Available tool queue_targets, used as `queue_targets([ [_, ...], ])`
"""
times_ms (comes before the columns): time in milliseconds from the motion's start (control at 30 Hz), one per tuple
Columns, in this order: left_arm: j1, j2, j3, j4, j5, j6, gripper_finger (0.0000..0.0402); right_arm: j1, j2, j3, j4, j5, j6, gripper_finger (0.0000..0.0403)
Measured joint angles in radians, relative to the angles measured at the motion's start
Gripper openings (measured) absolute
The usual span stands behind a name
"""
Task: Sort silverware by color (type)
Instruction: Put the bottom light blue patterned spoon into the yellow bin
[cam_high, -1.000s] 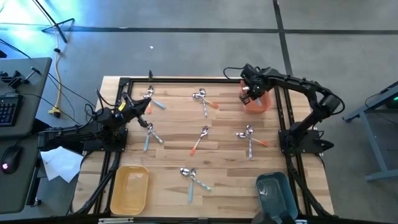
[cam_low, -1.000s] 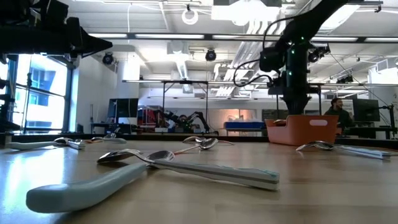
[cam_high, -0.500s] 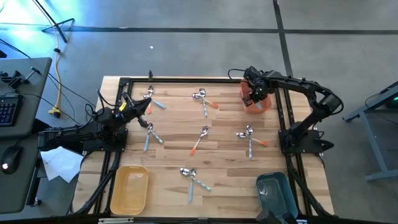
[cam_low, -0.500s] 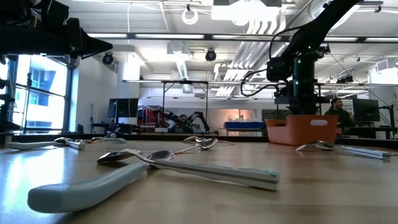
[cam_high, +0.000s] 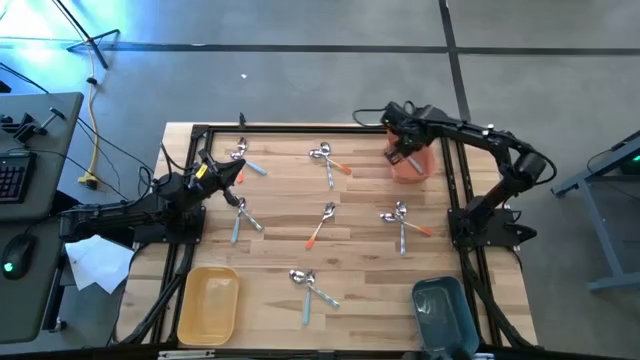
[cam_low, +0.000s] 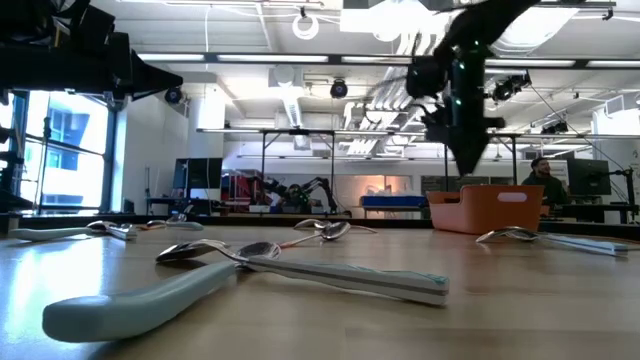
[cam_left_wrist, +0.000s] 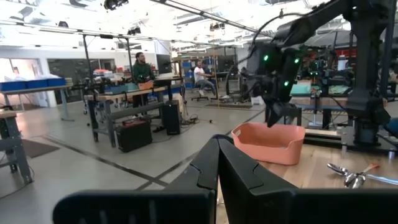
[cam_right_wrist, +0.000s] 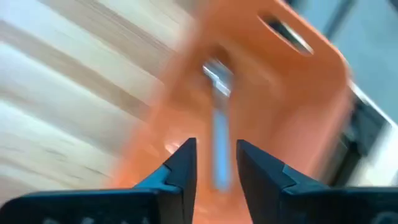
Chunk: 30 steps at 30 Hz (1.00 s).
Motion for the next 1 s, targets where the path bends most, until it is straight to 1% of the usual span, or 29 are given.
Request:
queue_targets([
  [133,0.000,0.010,0.000,-0.001,0.000,0.003,0.0000,0.124,0.000,-0.020,0.174,-0.098,-0.021,0.0065],
  [300,0.000,0.011,0.000,0.001,0.011,0.003,0.0000,0.306,0.000,-0.064,0.359,-0.103,-0.019,0.0046],
  [400,0.000,0.013,0.000,-0.005,0.031,-0.037,0.0000,0.421,0.000,-0.098,0.462,-0.096,0.035,0.0036],
  [433,0.000,0.015,0.000,-0.014,0.066,-0.065,0.0000,0.458,0.000,-0.113,0.496,-0.096,0.058,0.0032],
  [467,0.000,0.018,0.000,-0.027,0.128,-0.084,0.0000,0.496,0.000,-0.128,0.525,-0.096,0.076,0.0029],
  [533,-0.001,0.026,0.000,-0.049,0.288,-0.119,0.0000,0.571,0.000,-0.158,0.579,-0.093,0.103,0.0022],
  [567,-0.003,0.035,0.000,-0.050,0.352,-0.149,0.0001,0.606,0.000,-0.170,0.609,-0.085,0.117,0.0018],
  [633,-0.002,0.056,0.000,-0.051,0.428,-0.201,0.0001,0.675,0.000,-0.205,0.702,-0.068,0.129,0.0012],
  [767,-0.002,0.099,0.000,-0.050,0.498,-0.238,0.0001,0.793,0.000,-0.258,0.873,-0.062,0.144,0.0002],
  [833,-0.011,0.126,0.000,-0.053,0.509,-0.237,0.0001,0.840,0.000,-0.279,0.929,-0.059,0.171,0.0001],
  [900,-0.028,0.155,0.000,-0.053,0.509,-0.223,0.0001,0.884,0.000,-0.291,0.958,-0.030,0.200,0.0002],
  [1000,-0.056,0.199,0.000,-0.050,0.510,-0.192,0.0001,0.934,0.003,-0.291,0.959,0.043,0.217,0.0002],
])
